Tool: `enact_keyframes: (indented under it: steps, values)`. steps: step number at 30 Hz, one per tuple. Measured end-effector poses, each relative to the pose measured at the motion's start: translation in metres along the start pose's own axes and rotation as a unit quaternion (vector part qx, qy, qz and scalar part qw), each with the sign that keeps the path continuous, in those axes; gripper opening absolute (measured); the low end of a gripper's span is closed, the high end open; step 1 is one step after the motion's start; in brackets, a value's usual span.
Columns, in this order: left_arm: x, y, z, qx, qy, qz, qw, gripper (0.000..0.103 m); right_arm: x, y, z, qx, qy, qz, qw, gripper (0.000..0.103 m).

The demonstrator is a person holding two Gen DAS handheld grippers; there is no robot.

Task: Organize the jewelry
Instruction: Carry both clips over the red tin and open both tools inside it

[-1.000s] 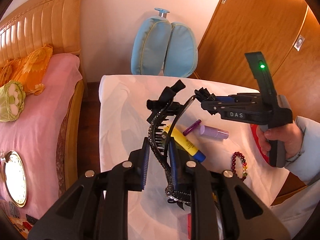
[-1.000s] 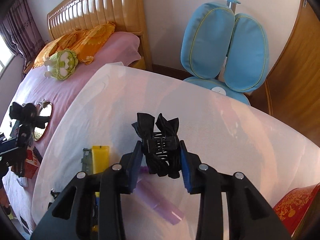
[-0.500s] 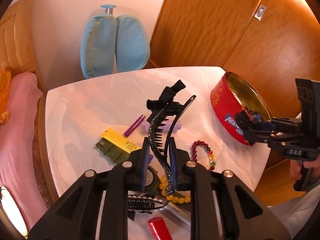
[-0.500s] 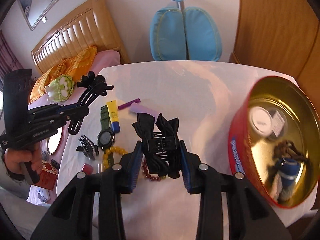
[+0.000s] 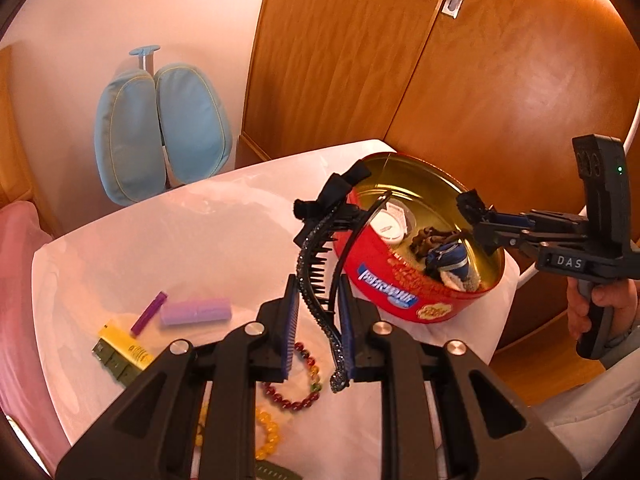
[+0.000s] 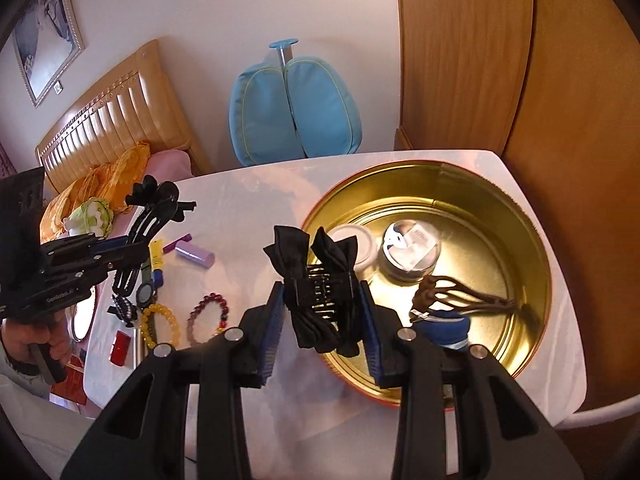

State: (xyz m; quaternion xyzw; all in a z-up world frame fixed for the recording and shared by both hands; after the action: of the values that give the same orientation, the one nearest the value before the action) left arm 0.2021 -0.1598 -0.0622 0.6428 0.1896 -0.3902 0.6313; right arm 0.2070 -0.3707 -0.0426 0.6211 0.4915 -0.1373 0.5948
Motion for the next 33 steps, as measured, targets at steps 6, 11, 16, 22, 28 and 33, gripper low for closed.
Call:
enact_keyframes:
  steps: [6,11,16,22,28,33]
  values:
    - [0.022,0.022,0.062,-0.037,0.032,0.007,0.9988,0.020,0.004,0.012,0.084,-0.015,0.008,-0.018,1.000,0.037]
    - [0.027,0.025,0.099,-0.052,0.039,-0.004,0.9979,0.020,0.029,0.018,0.118,-0.043,0.010,-0.063,0.997,0.037]
    - [0.034,0.034,0.109,-0.019,0.045,-0.018,0.9986,0.020,0.073,0.017,0.141,-0.033,0.001,-0.122,0.992,0.037]
    - [0.055,0.048,0.105,-0.019,0.029,-0.018,0.9993,0.020,0.106,0.019,0.152,-0.023,-0.034,-0.175,0.984,0.037]
    - [0.070,0.049,0.103,-0.005,0.008,-0.029,0.9995,0.020,0.119,0.017,0.150,-0.027,-0.053,-0.208,0.976,0.038]
    - [0.076,0.051,0.103,-0.004,0.006,-0.038,0.9993,0.020,0.110,0.019,0.147,-0.026,-0.048,-0.198,0.979,0.056]
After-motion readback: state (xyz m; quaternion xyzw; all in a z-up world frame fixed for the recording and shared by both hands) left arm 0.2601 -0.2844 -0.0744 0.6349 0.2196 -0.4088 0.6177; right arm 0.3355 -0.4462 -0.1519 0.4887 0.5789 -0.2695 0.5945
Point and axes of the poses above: each gripper's, at about its wrist camera, not at the fingertips, and x roughly the way its jaws point, z to its right, y to its top, the point moved 5 cm from there along x, roughly the way its jaws point, and after that the axes turned 10 degrees about y, right-handed, at the moved point
